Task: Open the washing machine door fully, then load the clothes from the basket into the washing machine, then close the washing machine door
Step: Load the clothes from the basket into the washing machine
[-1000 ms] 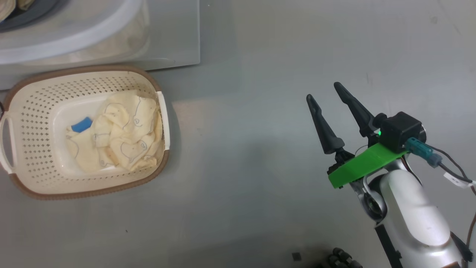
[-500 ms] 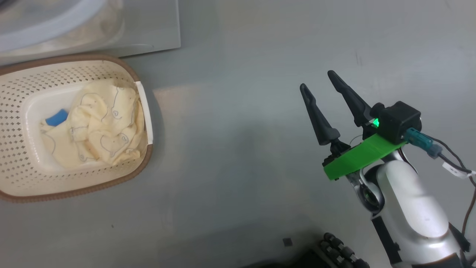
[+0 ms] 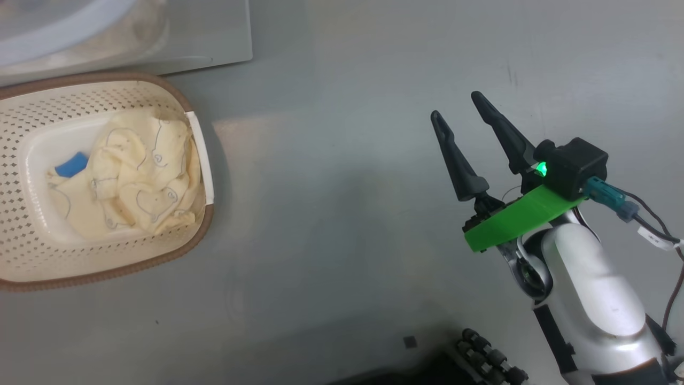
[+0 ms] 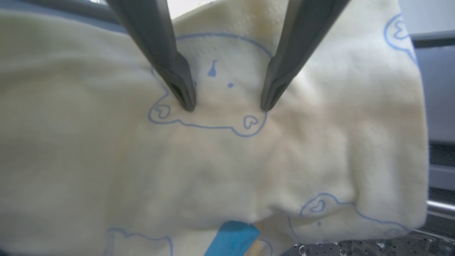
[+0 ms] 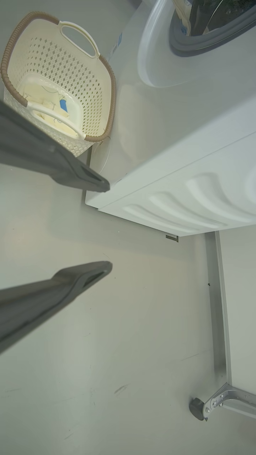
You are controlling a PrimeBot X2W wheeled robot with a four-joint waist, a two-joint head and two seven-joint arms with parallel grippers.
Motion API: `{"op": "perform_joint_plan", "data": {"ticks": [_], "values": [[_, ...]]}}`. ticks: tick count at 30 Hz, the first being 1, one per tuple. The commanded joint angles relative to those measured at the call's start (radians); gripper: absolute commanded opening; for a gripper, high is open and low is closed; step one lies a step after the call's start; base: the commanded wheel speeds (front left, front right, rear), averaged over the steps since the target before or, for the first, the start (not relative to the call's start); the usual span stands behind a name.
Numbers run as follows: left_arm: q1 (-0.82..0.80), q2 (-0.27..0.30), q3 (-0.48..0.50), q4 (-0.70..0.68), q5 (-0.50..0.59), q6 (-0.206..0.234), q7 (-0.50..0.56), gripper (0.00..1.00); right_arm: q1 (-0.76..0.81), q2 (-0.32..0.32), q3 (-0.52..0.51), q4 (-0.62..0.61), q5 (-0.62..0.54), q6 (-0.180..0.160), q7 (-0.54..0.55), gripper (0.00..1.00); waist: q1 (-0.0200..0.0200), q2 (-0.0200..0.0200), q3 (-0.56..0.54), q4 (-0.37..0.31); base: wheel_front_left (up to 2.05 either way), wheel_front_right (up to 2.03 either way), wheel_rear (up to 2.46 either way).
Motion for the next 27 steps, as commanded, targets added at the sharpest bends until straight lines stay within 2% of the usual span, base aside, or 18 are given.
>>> {"op": "perform_joint_plan", "data": {"ticks": [1,4,5,6,7,16,27], "values": [[-0.012,0.06,0.009,0.001,0.011,0.011,0.021,1.0,0.009,0.003,0.017,-0.028,0.01,0.0,-0.009,1.0,0.0,0.0,-0.001,-0.001,0.0,0.0,0.0],[-0.024,0.058,0.003,0.023,0.009,0.011,0.04,1.0,0.01,0.003,0.017,-0.029,0.011,0.0,-0.009,1.0,0.0,0.0,-0.002,-0.002,0.0,0.0,0.0],[-0.027,0.056,0.001,0.031,0.006,0.008,0.05,0.78,0.01,0.003,0.016,-0.03,0.011,0.0,-0.009,1.0,0.0,0.0,-0.002,-0.002,0.0,0.0,0.0],[-0.03,0.054,-0.001,0.037,0.003,0.005,0.06,0.31,0.011,0.003,0.016,-0.03,0.011,0.0,-0.009,1.0,0.0,0.0,-0.002,-0.002,0.0,0.0,0.0],[-0.033,0.053,-0.003,0.042,0.0,0.001,0.069,0.0,0.011,0.003,0.016,-0.031,0.011,0.0,-0.009,1.0,0.0,0.0,-0.002,-0.001,0.0,0.0,0.0],[-0.057,0.055,-0.009,0.046,-0.014,-0.012,0.076,0.0,0.01,0.003,0.017,-0.034,0.01,0.0,-0.009,1.0,0.0,0.0,0.004,0.001,0.0,0.0,0.0],[-0.123,0.053,0.017,0.004,0.001,0.007,-0.22,0.0,0.002,0.003,0.028,-0.038,0.007,0.0,-0.009,1.0,0.0,0.0,0.024,0.005,0.0,0.0,0.0]]}}
